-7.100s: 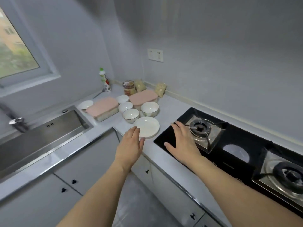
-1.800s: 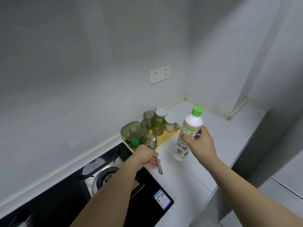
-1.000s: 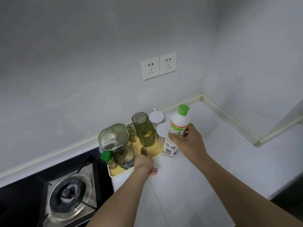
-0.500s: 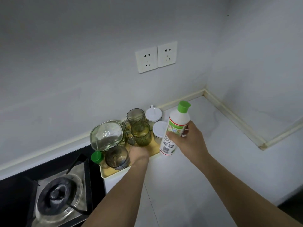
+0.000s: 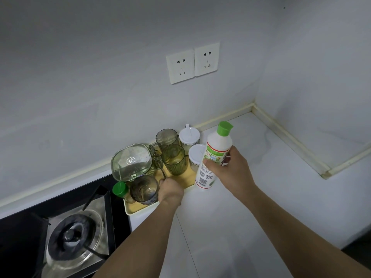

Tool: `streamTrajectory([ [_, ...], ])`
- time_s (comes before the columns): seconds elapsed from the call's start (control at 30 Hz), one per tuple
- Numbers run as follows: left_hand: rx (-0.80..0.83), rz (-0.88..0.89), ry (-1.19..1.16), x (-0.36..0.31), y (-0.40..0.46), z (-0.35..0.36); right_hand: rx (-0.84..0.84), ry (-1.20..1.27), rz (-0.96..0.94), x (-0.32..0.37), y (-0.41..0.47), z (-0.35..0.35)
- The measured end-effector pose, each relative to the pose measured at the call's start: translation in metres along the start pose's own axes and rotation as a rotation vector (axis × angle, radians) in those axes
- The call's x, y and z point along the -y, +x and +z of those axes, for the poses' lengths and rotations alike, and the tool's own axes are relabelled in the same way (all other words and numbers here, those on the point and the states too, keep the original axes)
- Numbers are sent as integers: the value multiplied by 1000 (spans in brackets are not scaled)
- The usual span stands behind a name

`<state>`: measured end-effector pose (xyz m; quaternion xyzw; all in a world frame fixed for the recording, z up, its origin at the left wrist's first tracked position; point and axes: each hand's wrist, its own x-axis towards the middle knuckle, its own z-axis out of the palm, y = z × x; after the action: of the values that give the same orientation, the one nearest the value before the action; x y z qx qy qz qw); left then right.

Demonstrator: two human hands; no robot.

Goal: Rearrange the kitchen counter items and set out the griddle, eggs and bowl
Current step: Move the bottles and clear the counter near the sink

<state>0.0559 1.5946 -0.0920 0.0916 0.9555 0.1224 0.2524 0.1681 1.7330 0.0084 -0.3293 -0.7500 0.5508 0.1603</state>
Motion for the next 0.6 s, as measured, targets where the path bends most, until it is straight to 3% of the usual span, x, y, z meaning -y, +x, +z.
streamTrajectory([
  [0.3, -66, 124, 284, 10, -17, 2, 8, 0, -6, 0, -3, 2],
  [0.43, 37, 232, 469, 14, -29, 1, 17, 12, -23, 1, -3, 7],
  [0.6, 185, 133, 427, 15, -37, -12, 47, 6, -56, 0, -2, 17],
])
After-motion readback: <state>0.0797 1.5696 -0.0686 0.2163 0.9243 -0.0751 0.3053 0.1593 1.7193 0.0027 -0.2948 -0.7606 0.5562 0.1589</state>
